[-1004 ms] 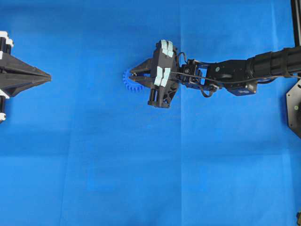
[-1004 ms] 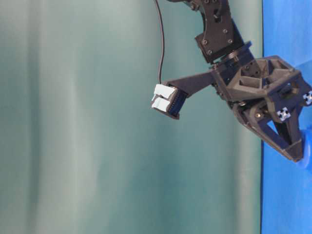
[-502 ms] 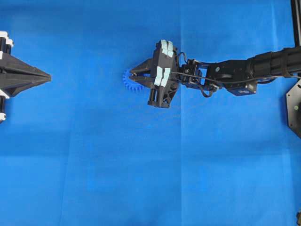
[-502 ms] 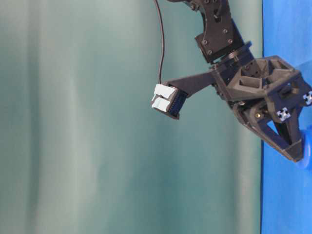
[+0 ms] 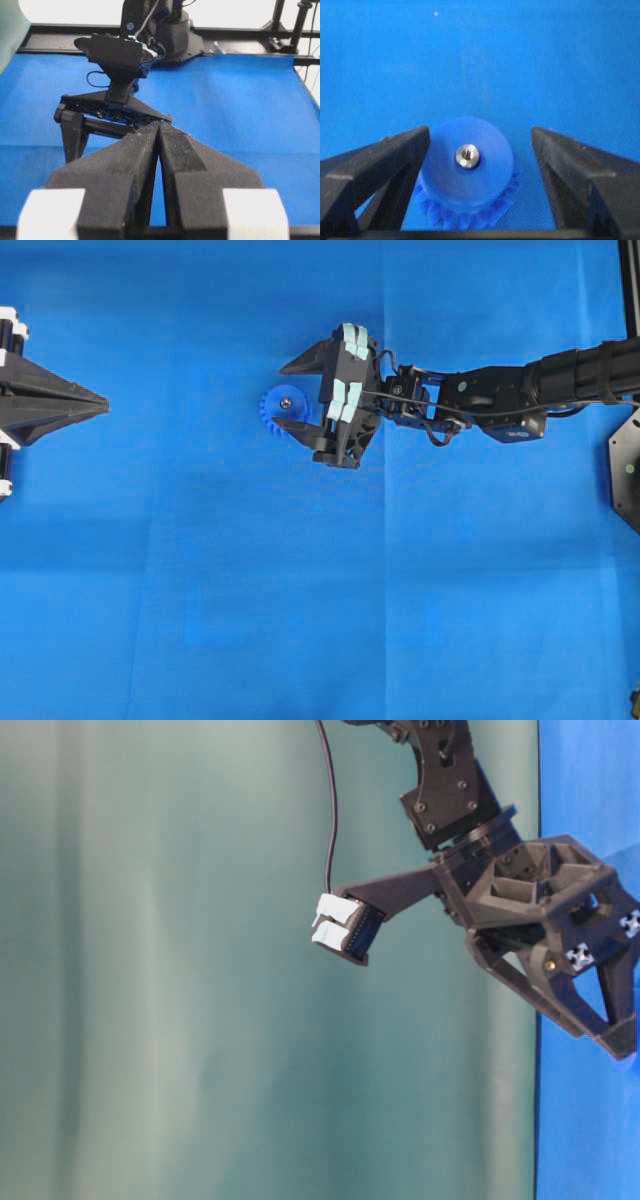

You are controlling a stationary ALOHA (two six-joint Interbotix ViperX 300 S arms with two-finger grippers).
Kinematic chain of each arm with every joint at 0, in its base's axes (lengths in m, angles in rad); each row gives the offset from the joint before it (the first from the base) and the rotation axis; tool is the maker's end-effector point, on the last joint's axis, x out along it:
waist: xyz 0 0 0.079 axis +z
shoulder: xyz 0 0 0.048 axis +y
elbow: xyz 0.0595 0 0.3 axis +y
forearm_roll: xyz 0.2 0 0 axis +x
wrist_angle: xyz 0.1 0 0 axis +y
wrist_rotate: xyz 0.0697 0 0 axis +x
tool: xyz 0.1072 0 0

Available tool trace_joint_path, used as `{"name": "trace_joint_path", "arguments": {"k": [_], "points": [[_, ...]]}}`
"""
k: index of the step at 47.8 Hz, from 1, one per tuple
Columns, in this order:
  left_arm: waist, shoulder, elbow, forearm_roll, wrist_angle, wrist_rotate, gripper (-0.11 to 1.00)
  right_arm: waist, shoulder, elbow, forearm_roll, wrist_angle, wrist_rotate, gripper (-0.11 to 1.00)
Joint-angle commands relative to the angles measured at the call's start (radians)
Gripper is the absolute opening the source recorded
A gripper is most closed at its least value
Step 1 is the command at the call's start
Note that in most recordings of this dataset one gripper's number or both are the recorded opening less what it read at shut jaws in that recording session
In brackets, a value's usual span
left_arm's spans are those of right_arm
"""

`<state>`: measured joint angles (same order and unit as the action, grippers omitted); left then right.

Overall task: Insert the shaft placed at a random location into the center hole of the small gear at another random location.
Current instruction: 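Lower the shaft into the gear's center hole with the right gripper, then open the right gripper and retract it rightward away from the gear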

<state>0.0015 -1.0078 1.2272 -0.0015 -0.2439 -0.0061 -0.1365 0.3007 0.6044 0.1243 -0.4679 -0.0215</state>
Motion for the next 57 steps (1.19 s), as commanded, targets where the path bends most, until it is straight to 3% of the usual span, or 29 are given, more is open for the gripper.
{"name": "trace_joint_path", "arguments": {"k": [1, 11, 36, 57], "points": [[0.002, 0.005, -0.009, 0.000, -0.006, -0.002, 0.00, 0.005, -0.025, -0.012, 0.000, -0.003, -0.002, 0.79], [0.002, 0.005, -0.009, 0.000, -0.005, -0.002, 0.00, 0.005, -0.072, -0.005, 0.002, 0.008, -0.002, 0.79], [0.002, 0.005, -0.009, 0.000, -0.006, -0.002, 0.00, 0.006, -0.362, 0.003, -0.005, 0.146, -0.011, 0.78], [0.002, 0.005, -0.009, 0.000, -0.006, -0.002, 0.00, 0.012, -0.405, 0.025, -0.005, 0.166, -0.008, 0.78]]}}
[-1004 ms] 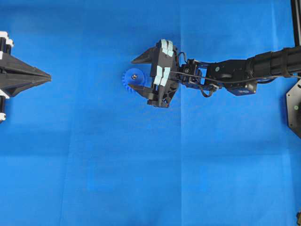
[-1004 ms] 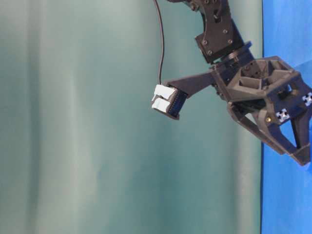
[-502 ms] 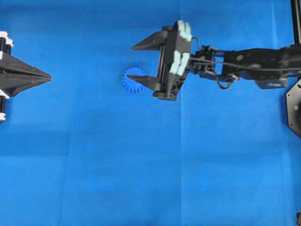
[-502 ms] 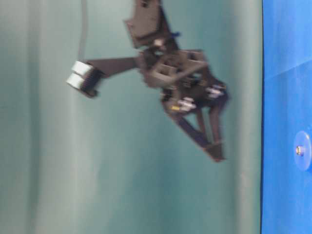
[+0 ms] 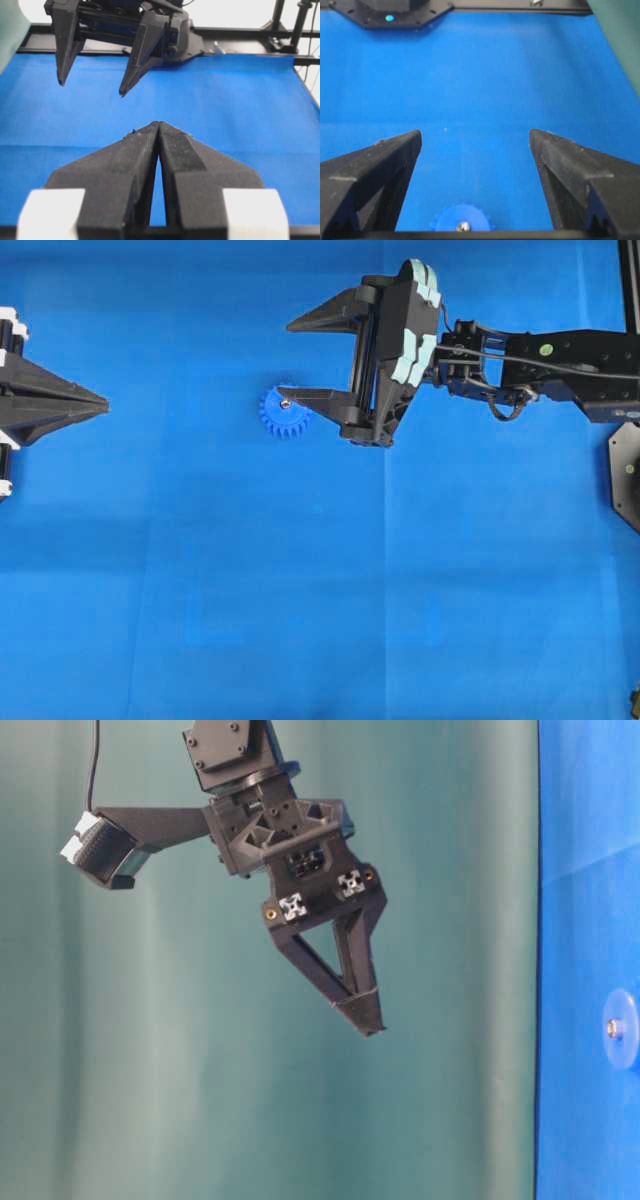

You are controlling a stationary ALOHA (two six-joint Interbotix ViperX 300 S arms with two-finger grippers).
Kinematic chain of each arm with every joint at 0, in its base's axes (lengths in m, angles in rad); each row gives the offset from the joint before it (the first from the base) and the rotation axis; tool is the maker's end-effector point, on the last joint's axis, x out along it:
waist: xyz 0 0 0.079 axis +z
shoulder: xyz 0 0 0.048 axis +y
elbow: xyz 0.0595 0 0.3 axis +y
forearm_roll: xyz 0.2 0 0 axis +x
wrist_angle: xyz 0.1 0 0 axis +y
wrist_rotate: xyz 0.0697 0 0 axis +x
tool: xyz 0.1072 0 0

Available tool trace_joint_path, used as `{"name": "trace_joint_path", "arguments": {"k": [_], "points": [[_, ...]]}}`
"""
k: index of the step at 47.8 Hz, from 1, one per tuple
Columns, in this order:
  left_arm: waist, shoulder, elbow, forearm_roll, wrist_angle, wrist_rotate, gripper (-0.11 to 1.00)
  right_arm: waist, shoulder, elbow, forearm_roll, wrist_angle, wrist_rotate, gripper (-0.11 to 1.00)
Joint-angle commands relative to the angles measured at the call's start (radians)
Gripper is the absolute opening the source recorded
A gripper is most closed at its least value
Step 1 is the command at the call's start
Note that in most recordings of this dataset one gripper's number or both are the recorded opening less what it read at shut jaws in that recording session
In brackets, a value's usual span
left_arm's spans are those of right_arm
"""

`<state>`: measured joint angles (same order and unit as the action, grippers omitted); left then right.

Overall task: Insert the shaft placed at a random location into the center hole of the small gear at another random location.
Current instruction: 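Open the right gripper and retract it rightward away from the gear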

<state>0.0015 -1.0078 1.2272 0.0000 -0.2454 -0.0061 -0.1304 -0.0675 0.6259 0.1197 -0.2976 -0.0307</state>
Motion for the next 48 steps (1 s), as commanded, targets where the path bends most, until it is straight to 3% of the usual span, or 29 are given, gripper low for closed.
{"name": "trace_joint_path", "arguments": {"k": [1, 28, 48], "points": [[0.002, 0.005, -0.009, -0.002, -0.005, -0.002, 0.00, 0.006, -0.041, 0.008, 0.000, -0.005, 0.003, 0.78], [0.002, 0.003, -0.009, -0.002, -0.005, -0.002, 0.00, 0.021, -0.287, 0.242, 0.005, 0.014, 0.015, 0.77], [0.002, 0.000, -0.009, -0.002, -0.005, -0.002, 0.00, 0.023, -0.364, 0.296, 0.006, 0.074, 0.028, 0.77]]}}
